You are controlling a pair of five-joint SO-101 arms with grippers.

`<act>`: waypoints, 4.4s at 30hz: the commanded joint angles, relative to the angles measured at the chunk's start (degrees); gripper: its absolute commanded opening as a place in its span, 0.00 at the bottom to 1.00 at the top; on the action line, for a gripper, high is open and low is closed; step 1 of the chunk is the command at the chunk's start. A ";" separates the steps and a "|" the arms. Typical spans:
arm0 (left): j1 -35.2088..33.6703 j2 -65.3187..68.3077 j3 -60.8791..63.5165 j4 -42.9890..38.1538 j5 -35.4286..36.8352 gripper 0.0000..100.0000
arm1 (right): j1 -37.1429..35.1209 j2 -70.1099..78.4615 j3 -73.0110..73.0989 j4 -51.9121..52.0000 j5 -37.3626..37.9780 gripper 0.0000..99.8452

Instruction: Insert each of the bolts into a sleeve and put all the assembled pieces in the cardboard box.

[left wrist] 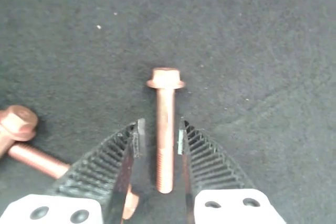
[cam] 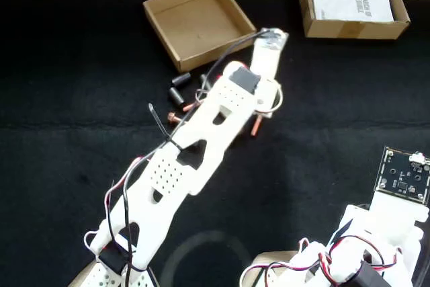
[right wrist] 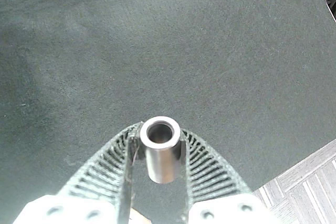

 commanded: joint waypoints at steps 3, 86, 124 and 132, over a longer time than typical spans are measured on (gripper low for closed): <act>0.40 2.42 -2.33 -1.41 -0.09 0.12 | -0.22 0.48 -2.07 0.48 0.18 0.01; -20.26 -107.91 61.23 8.09 -24.35 0.01 | -65.19 -0.04 34.15 -48.75 -46.33 0.01; 0.57 -100.79 102.81 -54.15 0.62 0.01 | -69.14 0.13 49.71 -75.65 -45.89 0.01; 4.53 -96.84 102.81 -53.80 0.62 0.01 | -65.80 0.04 49.19 -75.65 -46.15 0.01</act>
